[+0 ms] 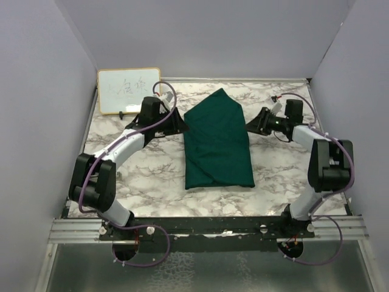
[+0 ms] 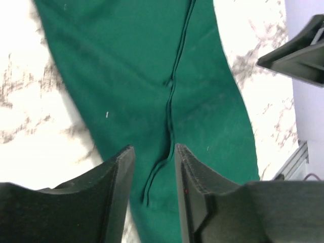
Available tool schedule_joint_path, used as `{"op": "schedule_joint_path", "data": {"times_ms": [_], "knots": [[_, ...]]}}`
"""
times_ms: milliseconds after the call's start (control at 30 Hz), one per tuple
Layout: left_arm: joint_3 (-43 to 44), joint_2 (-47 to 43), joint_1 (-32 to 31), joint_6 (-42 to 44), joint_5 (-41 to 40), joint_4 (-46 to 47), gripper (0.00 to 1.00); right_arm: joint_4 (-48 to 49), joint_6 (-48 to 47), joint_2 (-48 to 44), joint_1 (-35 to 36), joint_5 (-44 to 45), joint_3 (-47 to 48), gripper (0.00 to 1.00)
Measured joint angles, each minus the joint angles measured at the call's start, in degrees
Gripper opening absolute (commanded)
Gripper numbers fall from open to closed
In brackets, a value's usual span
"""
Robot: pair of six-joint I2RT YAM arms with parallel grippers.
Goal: Prepare the surgical pack
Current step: Pack the surgical kit at the center of the board.
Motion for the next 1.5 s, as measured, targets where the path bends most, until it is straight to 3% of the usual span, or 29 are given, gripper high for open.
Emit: {"op": "schedule_joint_path", "data": {"times_ms": [167, 367, 533, 933, 1500], "knots": [[6.6, 9.3, 0.1, -4.1, 2.2, 6.7, 0.3, 6.9, 5.1, 12.5, 0.1, -6.8, 5.9, 0.32], [10.7, 25.5, 0.3, -11.4, 6.3, 15.2, 0.29, 11.6, 7.8, 20.5, 0.2, -11.3, 9.0, 0.32], [15.6, 34.9, 1.1, -12.5, 7.7, 17.7, 0.3, 11.8, 7.1, 27.4, 0.3, -11.8, 14.4, 0.31], [18.9, 38.0, 3.0, -12.1, 8.1, 20.8, 0.32, 12.0, 7.8, 35.6, -0.1, -14.1, 20.9, 0.31], [32.3, 46.3, 5.6, -11.3, 9.2, 18.5, 0.36, 12.7, 11.6, 41.2, -0.5, -14.7, 30.4, 0.32]]}}
